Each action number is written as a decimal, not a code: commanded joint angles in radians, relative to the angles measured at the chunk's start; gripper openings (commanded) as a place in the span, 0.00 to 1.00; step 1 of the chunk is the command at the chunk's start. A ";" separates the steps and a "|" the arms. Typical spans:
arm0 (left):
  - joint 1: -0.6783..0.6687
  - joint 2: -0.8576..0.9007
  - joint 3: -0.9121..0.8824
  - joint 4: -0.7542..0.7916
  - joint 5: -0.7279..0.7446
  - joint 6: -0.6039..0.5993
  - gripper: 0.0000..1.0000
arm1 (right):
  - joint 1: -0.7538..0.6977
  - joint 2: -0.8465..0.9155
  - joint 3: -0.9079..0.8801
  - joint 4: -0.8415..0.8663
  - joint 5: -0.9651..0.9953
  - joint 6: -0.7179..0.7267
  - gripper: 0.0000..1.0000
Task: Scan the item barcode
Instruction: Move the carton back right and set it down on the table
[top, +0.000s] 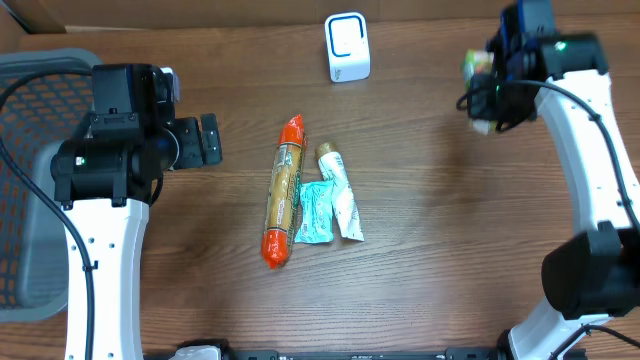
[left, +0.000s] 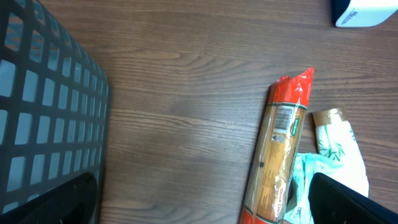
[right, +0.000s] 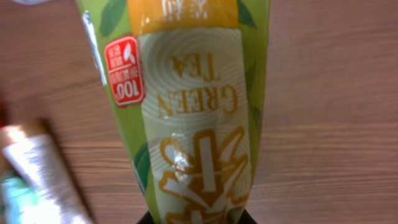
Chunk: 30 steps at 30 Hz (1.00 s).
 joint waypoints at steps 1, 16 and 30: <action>-0.002 0.003 0.018 0.005 -0.006 0.026 0.99 | -0.035 0.001 -0.206 0.114 -0.032 0.002 0.04; -0.002 0.003 0.018 0.005 -0.006 0.026 1.00 | -0.118 0.001 -0.509 0.355 -0.033 0.006 0.49; -0.002 0.003 0.018 0.005 -0.006 0.026 1.00 | -0.097 0.000 -0.153 0.077 -0.137 0.006 0.65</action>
